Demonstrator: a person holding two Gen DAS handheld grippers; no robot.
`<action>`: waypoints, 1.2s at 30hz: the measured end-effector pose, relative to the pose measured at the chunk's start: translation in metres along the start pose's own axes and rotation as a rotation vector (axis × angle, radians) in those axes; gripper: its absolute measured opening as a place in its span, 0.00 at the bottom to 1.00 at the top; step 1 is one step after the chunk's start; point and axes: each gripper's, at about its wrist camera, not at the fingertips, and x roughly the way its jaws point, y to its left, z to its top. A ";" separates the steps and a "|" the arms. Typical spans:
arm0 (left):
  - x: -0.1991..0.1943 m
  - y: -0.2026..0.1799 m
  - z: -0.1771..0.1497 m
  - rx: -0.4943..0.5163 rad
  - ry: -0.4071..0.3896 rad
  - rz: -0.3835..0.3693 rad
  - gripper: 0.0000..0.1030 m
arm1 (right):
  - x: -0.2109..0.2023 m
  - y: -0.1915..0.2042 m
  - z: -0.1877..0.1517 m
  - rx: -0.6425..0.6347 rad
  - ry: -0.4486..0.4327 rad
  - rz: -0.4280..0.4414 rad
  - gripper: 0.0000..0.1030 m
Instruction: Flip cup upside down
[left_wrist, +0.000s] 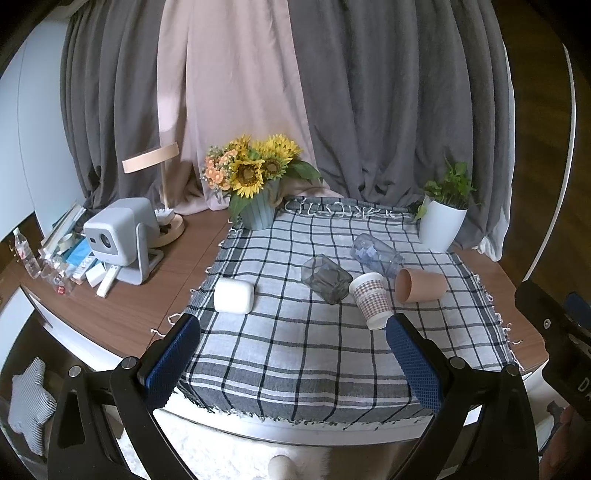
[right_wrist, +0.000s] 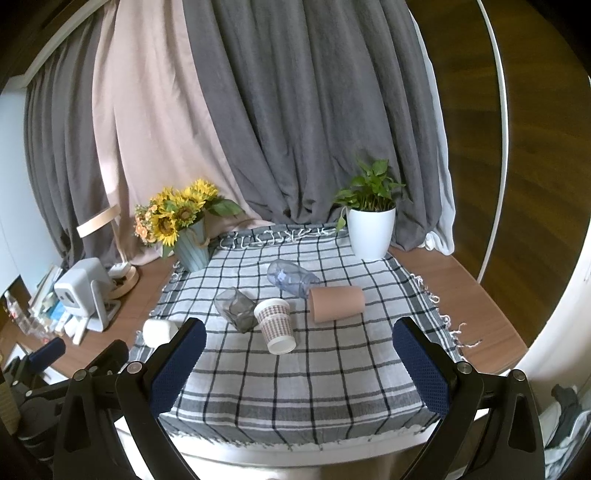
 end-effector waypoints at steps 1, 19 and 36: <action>-0.001 0.001 0.000 0.000 -0.001 -0.001 1.00 | 0.000 0.001 0.002 -0.002 0.000 0.001 0.99; -0.003 0.001 0.001 -0.003 -0.003 -0.003 1.00 | -0.001 0.000 0.003 -0.003 -0.004 0.001 0.99; -0.004 0.002 0.002 -0.003 0.003 -0.005 1.00 | 0.002 0.002 0.003 -0.005 0.003 -0.003 0.99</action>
